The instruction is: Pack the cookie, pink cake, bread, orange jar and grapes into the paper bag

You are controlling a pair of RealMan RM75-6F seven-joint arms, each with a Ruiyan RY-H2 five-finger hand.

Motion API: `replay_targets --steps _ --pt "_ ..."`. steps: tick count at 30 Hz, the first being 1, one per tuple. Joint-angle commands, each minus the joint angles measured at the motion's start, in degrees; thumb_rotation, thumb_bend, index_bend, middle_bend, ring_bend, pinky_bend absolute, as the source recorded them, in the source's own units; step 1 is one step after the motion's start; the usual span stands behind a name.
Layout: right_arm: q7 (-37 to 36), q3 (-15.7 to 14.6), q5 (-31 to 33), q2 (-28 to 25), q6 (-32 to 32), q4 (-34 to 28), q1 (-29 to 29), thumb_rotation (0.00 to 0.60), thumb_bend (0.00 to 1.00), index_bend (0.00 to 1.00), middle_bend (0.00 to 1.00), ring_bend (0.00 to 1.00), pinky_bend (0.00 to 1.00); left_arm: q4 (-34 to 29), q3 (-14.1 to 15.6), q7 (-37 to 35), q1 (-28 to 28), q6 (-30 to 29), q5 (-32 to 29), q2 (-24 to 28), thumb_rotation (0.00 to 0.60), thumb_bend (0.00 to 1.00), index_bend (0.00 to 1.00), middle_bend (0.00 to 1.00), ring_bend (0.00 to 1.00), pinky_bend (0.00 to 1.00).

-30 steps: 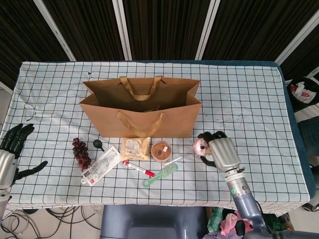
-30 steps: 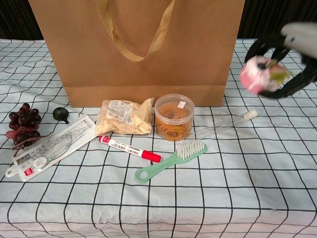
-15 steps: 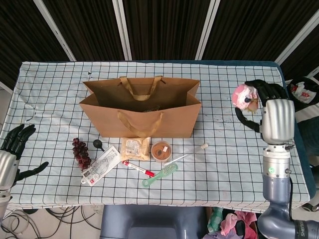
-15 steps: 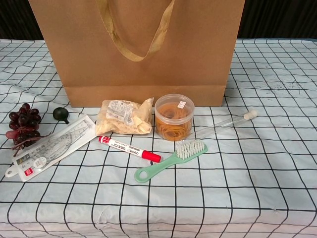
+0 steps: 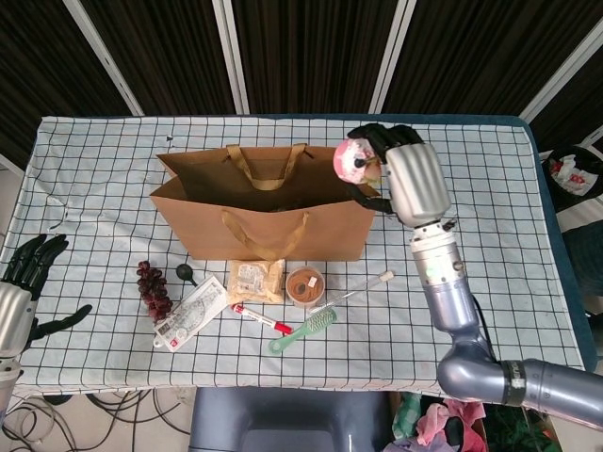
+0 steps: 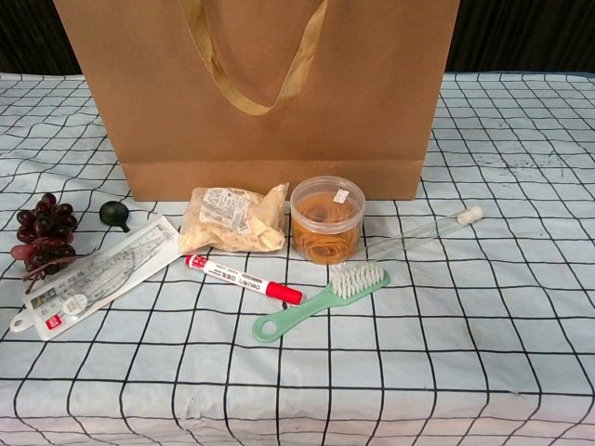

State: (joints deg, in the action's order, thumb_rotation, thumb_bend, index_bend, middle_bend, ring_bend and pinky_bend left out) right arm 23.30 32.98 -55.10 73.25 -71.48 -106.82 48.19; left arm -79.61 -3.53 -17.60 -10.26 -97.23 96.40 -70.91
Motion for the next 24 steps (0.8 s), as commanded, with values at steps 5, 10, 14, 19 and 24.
replay_targets --steps 5,10,14,19,24 --pt "4.3 -0.75 5.06 5.24 3.45 5.37 6.11 0.6 0.33 0.37 0.35 0.42 0.26 -0.04 -0.05 -0.53 -0.06 0.16 -0.13 0.2 0.6 0.12 0.09 0.08 0.0 0.08" --pt "5.87 -1.67 6.81 7.02 4.61 6.7 8.25 0.6 0.3 0.37 0.33 0.4 0.26 -0.13 -0.18 -1.02 0.0 -0.02 -0.27 0.38 0.6 0.12 0.09 0.08 0.0 0.08" --pt "7.25 -2.18 8.98 7.09 4.83 6.17 9.12 0.6 0.23 0.27 0.25 0.3 0.25 -0.27 -0.32 -1.46 0.08 -0.16 -0.47 0.58 0.6 0.12 0.09 0.08 0.0 0.08" --pt "8.25 -2.61 11.77 5.74 5.27 4.55 9.42 0.6 0.15 0.15 0.11 0.2 0.24 -0.63 -0.36 -1.71 0.16 -0.01 -0.77 0.78 0.6 0.12 0.09 0.08 0.0 0.08" --pt "9.24 -3.31 13.26 4.39 5.42 3.57 9.7 0.6 0.11 0.11 0.05 0.17 0.23 -0.86 -0.25 -1.32 0.18 0.18 -0.7 0.78 0.6 0.12 0.09 0.08 0.0 0.08"
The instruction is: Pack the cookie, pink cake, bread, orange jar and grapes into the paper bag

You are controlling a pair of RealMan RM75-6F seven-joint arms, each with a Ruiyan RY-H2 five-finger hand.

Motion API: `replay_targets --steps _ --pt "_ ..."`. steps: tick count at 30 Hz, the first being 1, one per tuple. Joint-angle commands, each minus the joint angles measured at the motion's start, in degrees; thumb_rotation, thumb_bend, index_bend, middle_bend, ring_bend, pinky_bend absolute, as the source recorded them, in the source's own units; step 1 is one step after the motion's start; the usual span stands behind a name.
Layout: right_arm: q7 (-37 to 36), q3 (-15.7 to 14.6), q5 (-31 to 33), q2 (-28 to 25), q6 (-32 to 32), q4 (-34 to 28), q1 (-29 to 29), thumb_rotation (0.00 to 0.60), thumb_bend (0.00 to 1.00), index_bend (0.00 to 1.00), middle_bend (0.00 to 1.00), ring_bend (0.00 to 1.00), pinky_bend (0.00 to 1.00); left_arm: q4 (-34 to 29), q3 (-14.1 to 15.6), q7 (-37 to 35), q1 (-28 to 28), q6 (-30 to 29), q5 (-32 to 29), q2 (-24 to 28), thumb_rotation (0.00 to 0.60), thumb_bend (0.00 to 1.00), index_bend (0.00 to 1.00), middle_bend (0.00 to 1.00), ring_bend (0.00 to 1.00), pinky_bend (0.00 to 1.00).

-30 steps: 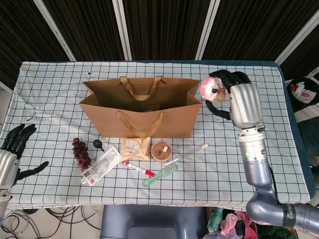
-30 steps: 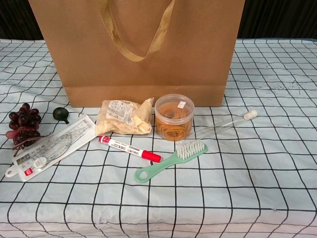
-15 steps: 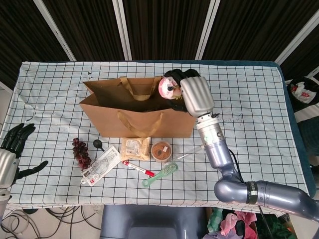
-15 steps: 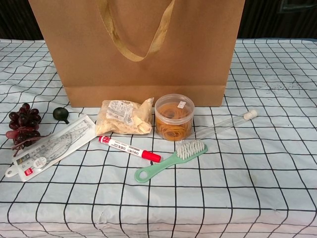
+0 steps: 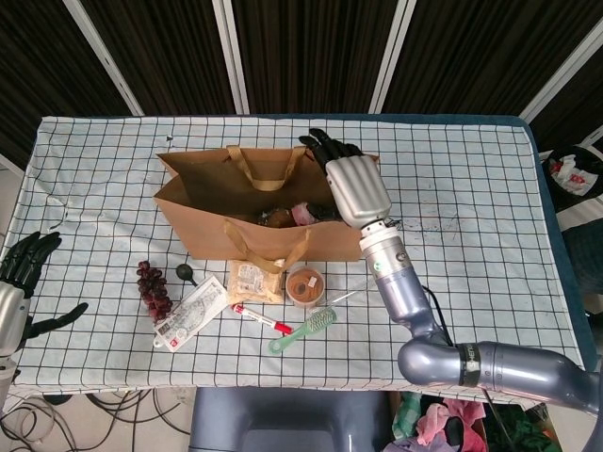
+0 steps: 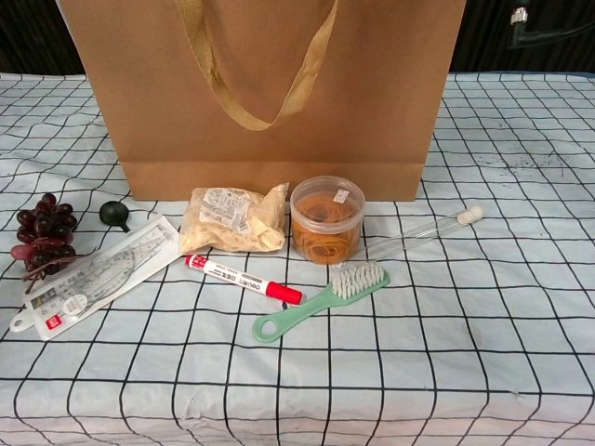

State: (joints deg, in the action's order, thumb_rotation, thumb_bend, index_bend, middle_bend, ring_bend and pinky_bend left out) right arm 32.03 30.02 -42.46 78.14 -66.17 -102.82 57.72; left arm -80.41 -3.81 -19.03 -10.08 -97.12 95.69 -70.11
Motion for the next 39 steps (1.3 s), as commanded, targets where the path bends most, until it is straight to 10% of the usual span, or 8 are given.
replay_targets --steps 1,13,21,31,39 --pt "0.57 -0.38 0.76 -0.64 0.04 -0.56 0.21 0.6 0.11 0.11 0.05 0.17 0.23 -0.09 0.04 0.17 -0.01 0.12 0.01 -0.04 0.6 0.12 0.09 0.08 0.0 0.08" --pt "2.02 -0.3 -7.34 -0.84 -12.52 1.23 -1.71 0.6 0.11 0.1 0.06 0.18 0.23 -0.07 -0.25 0.07 -0.03 0.35 -0.51 -0.04 0.6 0.12 0.09 0.08 0.0 0.08" --pt "2.8 -2.87 -6.68 -11.16 -14.95 -5.5 -10.39 0.6 0.11 0.1 0.1 0.2 0.23 -0.17 0.33 0.68 -0.13 0.56 0.45 -0.21 0.6 0.12 0.09 0.08 0.0 0.08" --pt "10.75 -13.26 -1.99 -22.33 -16.07 -14.96 -21.14 0.6 0.12 0.09 0.12 0.22 0.23 0.17 0.67 1.97 -0.41 1.01 1.09 -0.7 0.6 0.12 0.09 0.08 0.0 0.08" --pt "5.1 -23.67 -15.77 -19.98 -22.65 -13.11 -31.43 0.6 0.12 0.09 0.12 0.21 0.23 0.79 0.96 2.31 -0.68 1.18 1.69 -1.04 0.6 0.12 0.09 0.08 0.0 0.08"
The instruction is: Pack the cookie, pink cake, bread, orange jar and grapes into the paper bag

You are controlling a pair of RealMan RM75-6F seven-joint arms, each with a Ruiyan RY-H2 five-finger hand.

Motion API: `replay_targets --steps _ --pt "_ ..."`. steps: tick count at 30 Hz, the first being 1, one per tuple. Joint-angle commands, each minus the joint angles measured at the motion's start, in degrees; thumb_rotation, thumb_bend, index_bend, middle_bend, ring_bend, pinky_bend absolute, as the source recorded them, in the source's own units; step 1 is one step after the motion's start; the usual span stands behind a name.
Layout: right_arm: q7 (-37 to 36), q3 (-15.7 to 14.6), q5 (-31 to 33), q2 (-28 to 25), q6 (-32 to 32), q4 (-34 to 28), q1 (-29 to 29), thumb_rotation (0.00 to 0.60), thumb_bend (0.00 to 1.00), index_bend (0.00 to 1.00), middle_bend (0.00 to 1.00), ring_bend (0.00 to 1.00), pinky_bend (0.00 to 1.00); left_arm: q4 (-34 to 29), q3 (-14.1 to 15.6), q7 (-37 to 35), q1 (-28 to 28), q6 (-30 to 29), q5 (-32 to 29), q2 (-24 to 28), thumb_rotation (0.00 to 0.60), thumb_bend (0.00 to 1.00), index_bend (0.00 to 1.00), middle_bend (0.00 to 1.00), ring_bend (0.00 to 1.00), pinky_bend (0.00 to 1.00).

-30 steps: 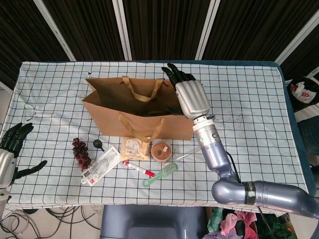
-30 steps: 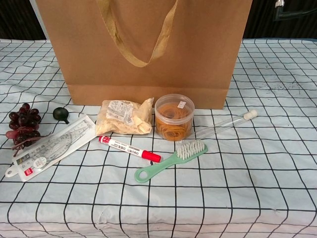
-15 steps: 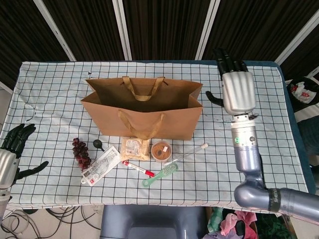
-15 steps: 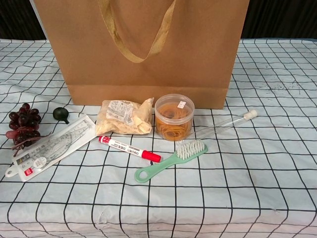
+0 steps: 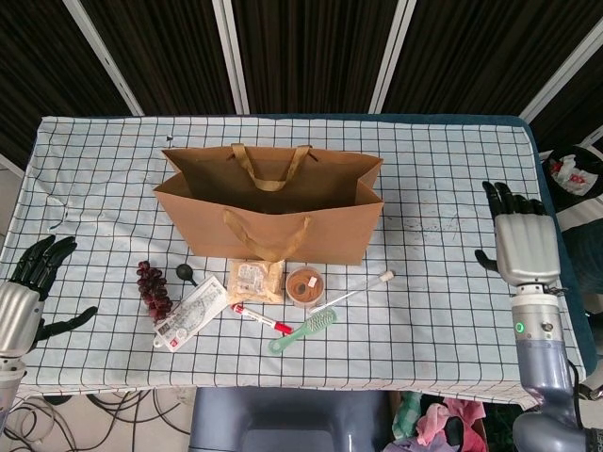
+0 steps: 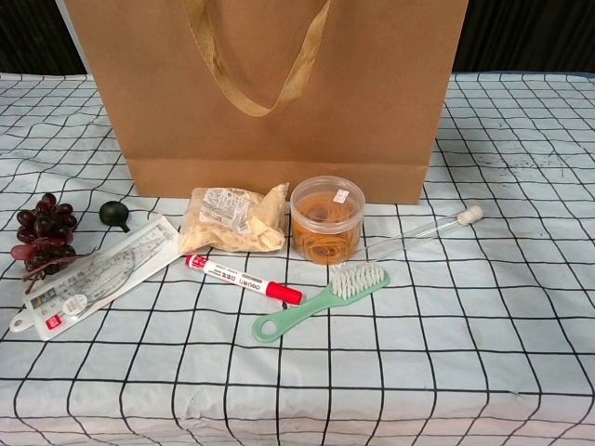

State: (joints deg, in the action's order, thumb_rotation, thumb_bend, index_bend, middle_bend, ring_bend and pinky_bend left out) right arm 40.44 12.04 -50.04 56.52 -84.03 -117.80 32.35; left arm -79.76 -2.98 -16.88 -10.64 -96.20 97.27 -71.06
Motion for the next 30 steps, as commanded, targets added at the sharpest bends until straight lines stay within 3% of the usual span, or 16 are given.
replay_targets --steps 1,8,13,17,22,30 --pt "-4.5 -6.81 -10.28 2.6 -6.39 2.95 -7.64 0.6 0.12 0.09 0.12 0.21 0.23 0.2 0.29 0.4 -0.25 0.56 0.28 -0.16 0.6 0.12 0.09 0.09 0.0 0.08" --pt "-13.33 -13.13 -22.41 10.88 -17.73 13.15 -18.71 0.6 0.12 0.09 0.12 0.21 0.23 -0.62 1.91 3.95 -2.02 3.77 2.75 -1.29 0.6 0.12 0.09 0.09 0.0 0.08" --pt "-15.27 -15.64 -27.9 15.78 -20.97 18.75 -23.08 0.6 0.12 0.09 0.12 0.21 0.23 -5.26 2.85 9.68 -6.42 10.01 6.48 -1.77 0.6 0.12 0.08 0.11 0.0 0.08" --pt "-16.48 -14.88 -28.46 16.71 -20.3 19.83 -24.25 0.6 0.12 0.09 0.12 0.21 0.23 -9.74 3.5 14.75 -11.07 18.4 8.12 -2.57 0.6 0.12 0.08 0.11 0.0 0.08" --pt "-18.94 -13.13 -27.79 15.9 -19.35 19.59 -25.44 0.6 0.12 0.09 0.12 0.21 0.23 -12.31 2.44 22.2 -15.44 28.04 5.42 -6.65 0.6 0.12 0.08 0.11 0.0 0.08" --pt "-20.01 -11.45 -27.35 15.83 -17.41 20.37 -26.41 0.6 0.12 0.09 0.12 0.21 0.23 -9.73 -1.08 29.7 -20.09 35.44 0.11 -16.39 0.6 0.12 0.08 0.11 0.0 0.08"
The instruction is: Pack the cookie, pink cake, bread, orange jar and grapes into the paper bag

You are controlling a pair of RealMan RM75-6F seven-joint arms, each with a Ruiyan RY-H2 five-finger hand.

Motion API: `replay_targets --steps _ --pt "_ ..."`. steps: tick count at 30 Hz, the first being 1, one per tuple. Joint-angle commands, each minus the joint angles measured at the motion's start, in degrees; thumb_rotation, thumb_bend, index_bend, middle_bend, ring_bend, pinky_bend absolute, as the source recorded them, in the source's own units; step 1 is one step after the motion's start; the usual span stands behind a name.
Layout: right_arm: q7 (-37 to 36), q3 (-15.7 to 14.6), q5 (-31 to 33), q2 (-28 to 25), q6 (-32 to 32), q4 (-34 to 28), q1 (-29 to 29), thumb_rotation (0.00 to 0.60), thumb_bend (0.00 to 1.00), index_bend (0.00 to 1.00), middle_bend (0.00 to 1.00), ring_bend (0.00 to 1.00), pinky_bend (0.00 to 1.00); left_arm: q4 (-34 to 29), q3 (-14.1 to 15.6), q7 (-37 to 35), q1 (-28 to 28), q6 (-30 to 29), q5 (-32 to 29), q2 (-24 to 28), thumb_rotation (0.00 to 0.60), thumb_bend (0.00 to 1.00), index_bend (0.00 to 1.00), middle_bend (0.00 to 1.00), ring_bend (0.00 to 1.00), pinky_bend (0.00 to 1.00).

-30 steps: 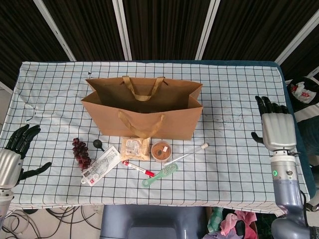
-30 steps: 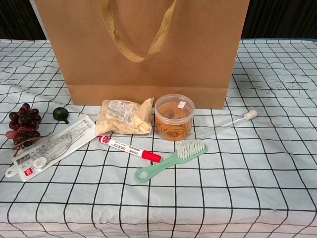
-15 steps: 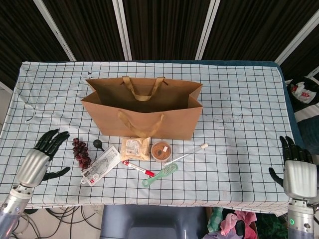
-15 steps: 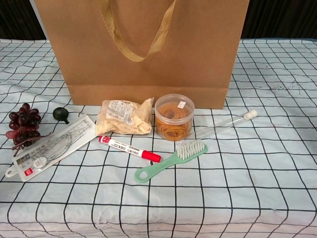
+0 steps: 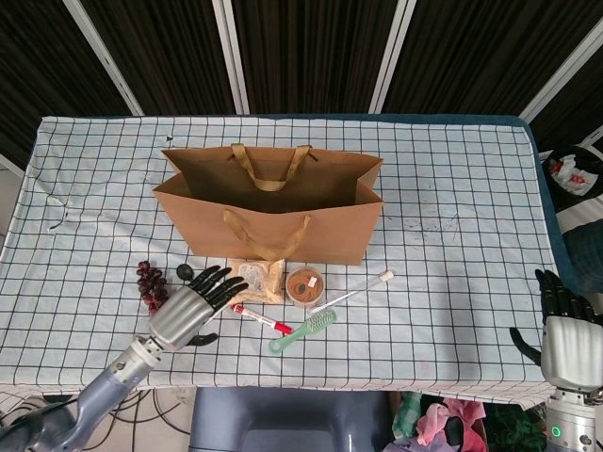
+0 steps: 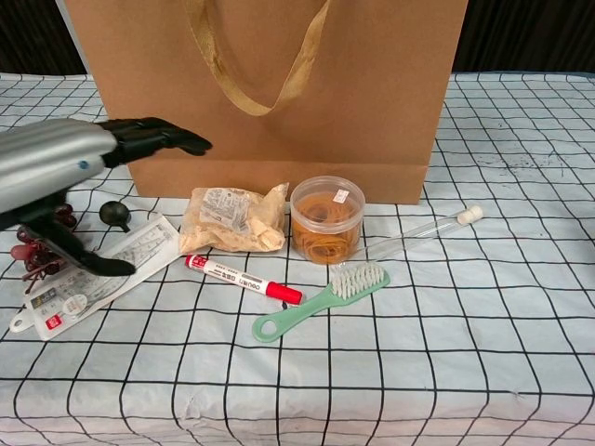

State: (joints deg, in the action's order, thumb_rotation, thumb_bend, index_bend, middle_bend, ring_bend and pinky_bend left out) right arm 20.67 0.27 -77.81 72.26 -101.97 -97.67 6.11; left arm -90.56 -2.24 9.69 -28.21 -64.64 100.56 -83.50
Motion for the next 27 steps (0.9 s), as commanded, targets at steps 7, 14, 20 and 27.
replay_targets --steps 7,14,20,27 --pt "-0.83 1.32 1.18 0.59 2.53 1.57 -0.4 0.6 0.13 0.09 0.12 0.21 0.23 3.72 -4.84 8.25 -5.85 8.66 -8.49 -10.13 0.6 0.12 0.09 0.11 0.01 0.08" --pt "-1.61 2.05 0.76 0.85 3.57 2.13 -0.8 0.6 0.13 0.09 0.12 0.21 0.23 6.17 -7.01 11.29 -7.53 10.39 -13.59 -13.66 0.6 0.12 0.09 0.12 0.01 0.09" --pt "-1.8 2.39 -0.19 0.88 4.07 2.22 -1.13 0.6 0.13 0.09 0.12 0.21 0.23 8.54 -8.36 13.99 -8.41 10.85 -17.6 -15.64 0.6 0.12 0.09 0.12 0.01 0.1" --pt "-1.94 3.19 -0.98 0.99 3.94 2.51 -1.6 0.6 0.14 0.1 0.12 0.21 0.23 10.76 -9.15 18.22 -9.64 12.66 -23.4 -18.49 0.6 0.12 0.09 0.12 0.01 0.1"
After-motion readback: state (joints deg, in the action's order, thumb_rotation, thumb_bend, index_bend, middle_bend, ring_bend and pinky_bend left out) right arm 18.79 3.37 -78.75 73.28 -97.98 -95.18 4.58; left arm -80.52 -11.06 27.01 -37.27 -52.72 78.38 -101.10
